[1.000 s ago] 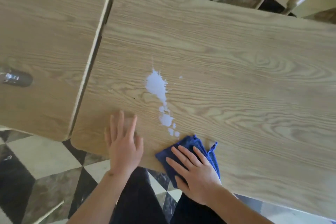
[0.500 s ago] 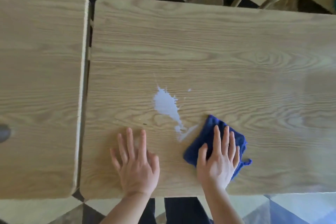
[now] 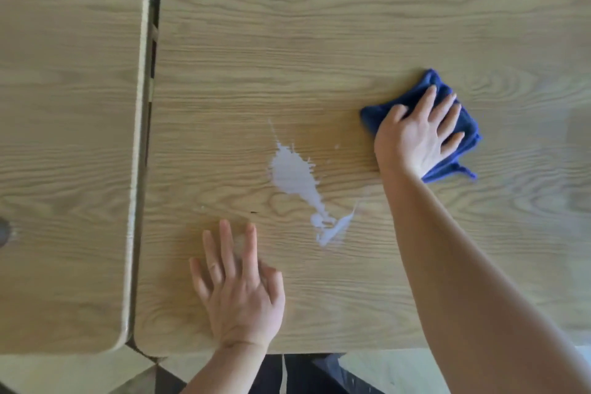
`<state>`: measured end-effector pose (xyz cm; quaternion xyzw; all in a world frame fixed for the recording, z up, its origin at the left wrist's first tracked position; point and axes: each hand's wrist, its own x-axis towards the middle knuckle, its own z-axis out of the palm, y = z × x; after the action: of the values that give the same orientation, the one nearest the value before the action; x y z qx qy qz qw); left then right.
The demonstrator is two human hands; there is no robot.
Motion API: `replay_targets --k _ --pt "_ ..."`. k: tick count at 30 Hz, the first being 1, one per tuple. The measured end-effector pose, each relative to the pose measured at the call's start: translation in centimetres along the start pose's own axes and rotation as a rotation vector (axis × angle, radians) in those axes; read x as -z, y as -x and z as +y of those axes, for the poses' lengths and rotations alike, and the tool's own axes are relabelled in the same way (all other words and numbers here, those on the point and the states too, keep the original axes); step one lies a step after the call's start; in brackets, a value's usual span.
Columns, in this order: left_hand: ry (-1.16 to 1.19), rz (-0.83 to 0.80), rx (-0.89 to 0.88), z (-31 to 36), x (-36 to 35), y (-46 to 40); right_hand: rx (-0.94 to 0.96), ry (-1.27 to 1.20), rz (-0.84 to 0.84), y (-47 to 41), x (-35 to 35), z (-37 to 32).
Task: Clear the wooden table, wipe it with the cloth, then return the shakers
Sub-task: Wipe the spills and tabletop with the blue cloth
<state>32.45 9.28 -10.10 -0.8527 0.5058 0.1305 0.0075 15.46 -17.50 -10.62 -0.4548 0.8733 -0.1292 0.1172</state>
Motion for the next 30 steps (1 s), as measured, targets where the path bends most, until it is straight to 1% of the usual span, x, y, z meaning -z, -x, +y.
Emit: replay_targets --k 4,7,9,11,14,17,20,24,27,30 --pt "0.003 0.011 0.007 0.1 0.0 0.3 0.209 0.053 -0.088 1.8 -0.1 0.6" --pt "0.004 0.001 0.021 0.3 0.2 0.1 0.416 0.112 -0.171 6.2 0.5 2.4" --pt "-0.002 0.001 0.031 0.3 0.2 0.3 0.509 0.119 -0.193 10.0 1.4 5.3" --pt "0.003 0.014 0.026 0.2 0.2 0.4 0.487 0.122 -0.192 13.7 2.9 9.7" --pt "0.018 0.045 0.021 0.3 0.2 0.4 0.385 0.16 -0.225 20.1 5.0 16.2" --pt "0.022 0.054 0.007 0.2 0.1 0.4 0.351 0.196 -0.244 24.7 5.5 18.9" --pt "0.033 0.049 0.005 0.0 0.0 0.4 0.324 0.202 -0.232 25.5 4.8 17.8" --pt "0.042 0.046 0.01 -0.1 0.0 0.4 0.463 0.233 -0.257 24.6 3.8 15.0" --pt "0.043 0.026 0.01 -0.1 0.0 0.4 0.489 0.221 -0.229 22.0 2.9 12.1" --pt "0.045 0.019 0.006 -0.2 0.0 0.4 0.453 0.162 -0.171 17.6 2.0 9.0"
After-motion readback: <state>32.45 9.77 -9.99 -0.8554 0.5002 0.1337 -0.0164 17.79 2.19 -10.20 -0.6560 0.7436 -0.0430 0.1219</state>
